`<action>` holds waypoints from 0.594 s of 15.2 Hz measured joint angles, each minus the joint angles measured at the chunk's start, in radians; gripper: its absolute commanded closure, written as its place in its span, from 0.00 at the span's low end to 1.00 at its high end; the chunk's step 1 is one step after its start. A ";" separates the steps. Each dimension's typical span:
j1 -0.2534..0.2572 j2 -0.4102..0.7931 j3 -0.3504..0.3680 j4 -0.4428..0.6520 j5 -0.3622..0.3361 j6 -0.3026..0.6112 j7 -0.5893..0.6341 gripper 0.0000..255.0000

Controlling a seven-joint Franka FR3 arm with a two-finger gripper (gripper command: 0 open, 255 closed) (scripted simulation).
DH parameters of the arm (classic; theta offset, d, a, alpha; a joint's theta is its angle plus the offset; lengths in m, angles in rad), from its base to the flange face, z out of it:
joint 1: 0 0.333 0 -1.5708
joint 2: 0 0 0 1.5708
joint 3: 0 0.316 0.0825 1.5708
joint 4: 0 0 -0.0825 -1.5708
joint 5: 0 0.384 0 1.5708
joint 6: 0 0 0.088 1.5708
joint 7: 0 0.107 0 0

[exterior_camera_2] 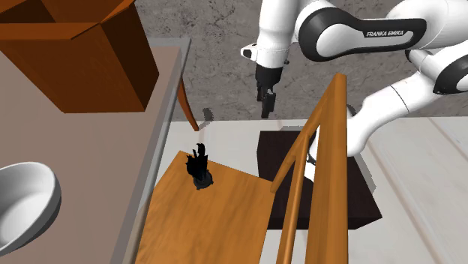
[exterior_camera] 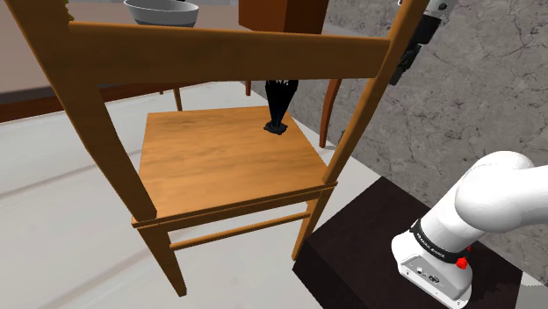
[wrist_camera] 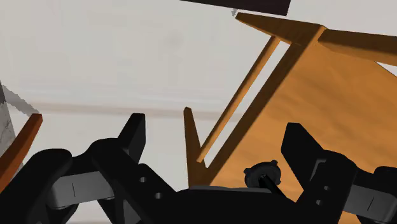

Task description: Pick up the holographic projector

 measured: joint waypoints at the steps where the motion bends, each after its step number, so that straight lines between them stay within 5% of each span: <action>1: 0.000 0.000 0.000 0.000 0.000 0.000 0.000 0.00; 9: 0.085 0.271 0.027 0.206 -0.013 0.068 -0.146 0.00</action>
